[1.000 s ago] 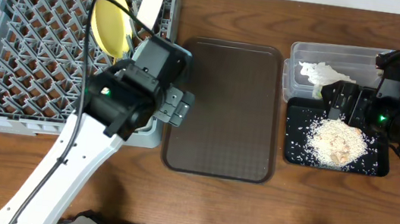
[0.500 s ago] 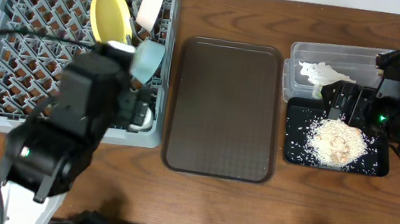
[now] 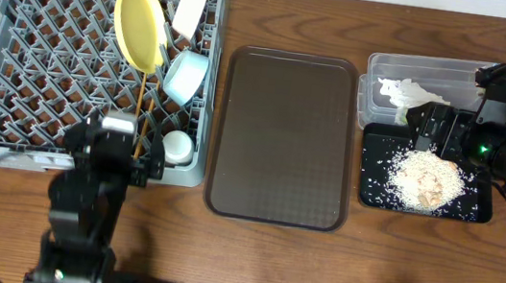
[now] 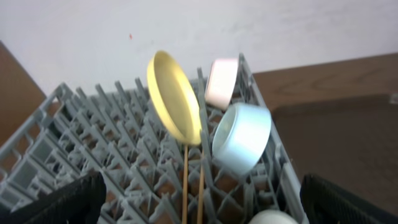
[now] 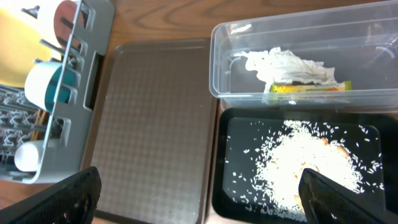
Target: Sort waste into correct bins and load items into the dishwasher
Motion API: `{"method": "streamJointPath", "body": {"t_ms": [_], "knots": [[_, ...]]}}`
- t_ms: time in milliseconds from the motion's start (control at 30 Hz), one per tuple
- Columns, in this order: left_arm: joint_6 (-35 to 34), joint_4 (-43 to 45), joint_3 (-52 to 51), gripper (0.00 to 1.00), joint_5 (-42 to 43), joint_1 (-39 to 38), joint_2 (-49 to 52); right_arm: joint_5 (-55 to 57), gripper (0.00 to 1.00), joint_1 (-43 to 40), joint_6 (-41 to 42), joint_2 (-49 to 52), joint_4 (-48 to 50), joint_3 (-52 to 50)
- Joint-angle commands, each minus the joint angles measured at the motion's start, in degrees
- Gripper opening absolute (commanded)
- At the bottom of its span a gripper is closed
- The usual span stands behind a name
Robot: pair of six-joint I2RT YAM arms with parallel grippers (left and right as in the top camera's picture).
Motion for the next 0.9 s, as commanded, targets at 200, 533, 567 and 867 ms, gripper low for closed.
{"method": "streamJointPath", "body": {"t_ms": [200,533,567,867], "knots": [[1.1,4.2,-16.0,1.00,4.4,5.6,-16.0,0.2,0.99,-0.2,0.5,0.3,0.0,0.1],[1.1,7.7,-25.0,1.00,4.8,5.4,-22.4,0.2,0.99,-0.2,0.5,0.3,0.0,0.1],[1.1,6.4,-25.0,1.00,4.8,5.1,-23.1,0.2,0.99,-0.2,0.5,0.3,0.0,0.1],[1.3,4.9,-25.0,1.00,4.2,3.0,-25.6,0.2,0.99,-0.1,0.5,0.3,0.0,0.1]]}}
